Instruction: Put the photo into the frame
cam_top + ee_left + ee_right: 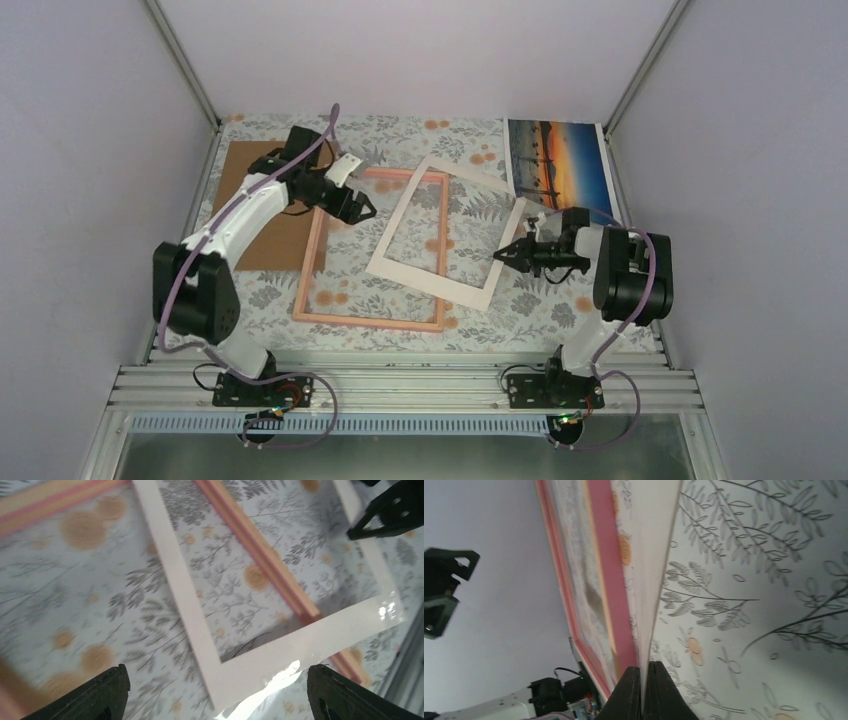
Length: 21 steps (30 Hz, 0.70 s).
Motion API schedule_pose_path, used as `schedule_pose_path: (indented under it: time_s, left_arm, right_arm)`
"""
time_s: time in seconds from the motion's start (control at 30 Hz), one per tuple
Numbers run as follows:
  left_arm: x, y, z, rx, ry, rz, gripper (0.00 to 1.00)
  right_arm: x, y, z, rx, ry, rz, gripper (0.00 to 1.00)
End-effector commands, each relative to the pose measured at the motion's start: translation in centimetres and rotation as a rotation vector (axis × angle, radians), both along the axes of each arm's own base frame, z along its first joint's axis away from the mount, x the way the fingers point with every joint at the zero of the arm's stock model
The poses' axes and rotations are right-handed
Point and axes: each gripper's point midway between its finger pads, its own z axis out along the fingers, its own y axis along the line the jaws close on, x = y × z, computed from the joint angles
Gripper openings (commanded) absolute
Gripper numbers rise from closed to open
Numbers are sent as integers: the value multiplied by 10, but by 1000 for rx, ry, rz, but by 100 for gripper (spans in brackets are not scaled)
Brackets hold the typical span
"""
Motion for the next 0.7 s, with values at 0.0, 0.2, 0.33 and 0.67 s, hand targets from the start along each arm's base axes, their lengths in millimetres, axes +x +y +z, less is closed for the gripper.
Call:
schedule_pose_path:
  time_s: [0.0, 0.2, 0.33, 0.67]
  left_arm:
    - [17, -41, 6, -236, 78, -65, 86]
    - [67, -55, -32, -293, 159, -28, 77]
    - [96, -65, -55, -314, 194, -9, 72]
    - [123, -92, -105, -316, 277, -25, 66]
  right_arm:
    - [1, -6, -9, -103, -60, 57, 4]
    - [-8, -13, -16, -186, -65, 41, 4]
    - [-11, -21, -22, -242, -55, 28, 4]
    - [-12, -24, -26, -250, -42, 26, 4]
